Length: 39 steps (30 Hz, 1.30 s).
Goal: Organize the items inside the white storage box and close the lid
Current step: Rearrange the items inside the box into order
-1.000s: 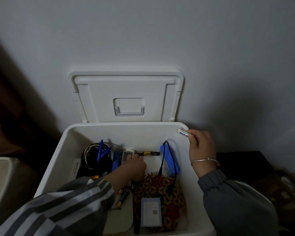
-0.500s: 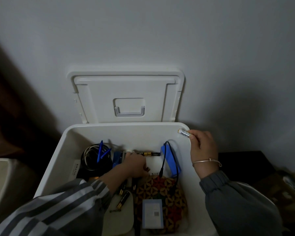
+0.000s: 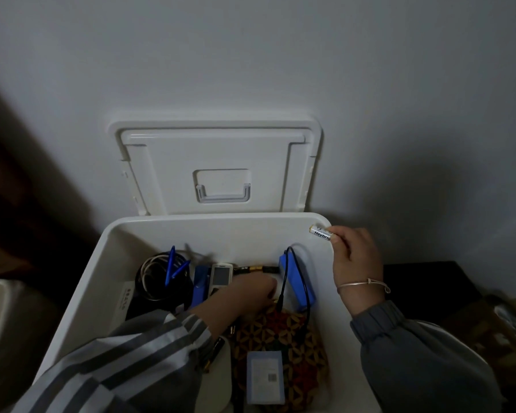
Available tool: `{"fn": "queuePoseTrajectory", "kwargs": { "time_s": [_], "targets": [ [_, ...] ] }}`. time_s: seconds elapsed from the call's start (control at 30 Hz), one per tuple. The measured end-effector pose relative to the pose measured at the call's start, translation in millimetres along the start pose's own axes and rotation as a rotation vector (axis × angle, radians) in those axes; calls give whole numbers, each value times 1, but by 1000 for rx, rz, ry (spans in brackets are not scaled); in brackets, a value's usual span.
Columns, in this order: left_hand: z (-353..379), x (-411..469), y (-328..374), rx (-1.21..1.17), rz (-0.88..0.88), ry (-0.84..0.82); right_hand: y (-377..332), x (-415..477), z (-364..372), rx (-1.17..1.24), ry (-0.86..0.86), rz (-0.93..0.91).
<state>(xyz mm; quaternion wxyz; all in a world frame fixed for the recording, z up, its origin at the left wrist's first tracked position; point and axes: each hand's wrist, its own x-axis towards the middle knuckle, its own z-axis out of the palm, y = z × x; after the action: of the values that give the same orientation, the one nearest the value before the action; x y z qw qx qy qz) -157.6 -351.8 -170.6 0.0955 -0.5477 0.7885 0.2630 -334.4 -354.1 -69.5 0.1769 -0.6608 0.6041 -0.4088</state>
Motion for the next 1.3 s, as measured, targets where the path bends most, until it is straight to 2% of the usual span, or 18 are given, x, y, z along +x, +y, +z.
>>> {"fn": "queuePoseTrajectory", "kwargs": {
  "time_s": [0.2,0.3,0.4,0.53,0.67,0.8,0.97,1.1,1.2,1.3],
  "targets": [
    [-10,11,10,86,15,-85,0,0,0,1,12,10],
    [-15,12,11,142,-10,-71,0,1,1,7,8,15],
    [-8,10,5,165,-29,66,1,1,1,10,3,9],
    [10,3,-6,143,21,377,0,0,-1,12,16,-12],
    [19,-11,-9,171,7,567,0,0,-1,15,20,-7],
    [18,-17,-9,159,-17,634,2,1,-1,21,11,1],
    [17,-5,-7,99,32,592,1,1,-1,17,26,7],
    [10,-5,-14,256,37,602,1,1,-1,16,10,8],
    [14,-14,-22,328,-22,664,1,1,-1,19,14,0],
    [20,-17,-25,386,-161,624,1,1,-1,29,13,-1]
  ]
}}
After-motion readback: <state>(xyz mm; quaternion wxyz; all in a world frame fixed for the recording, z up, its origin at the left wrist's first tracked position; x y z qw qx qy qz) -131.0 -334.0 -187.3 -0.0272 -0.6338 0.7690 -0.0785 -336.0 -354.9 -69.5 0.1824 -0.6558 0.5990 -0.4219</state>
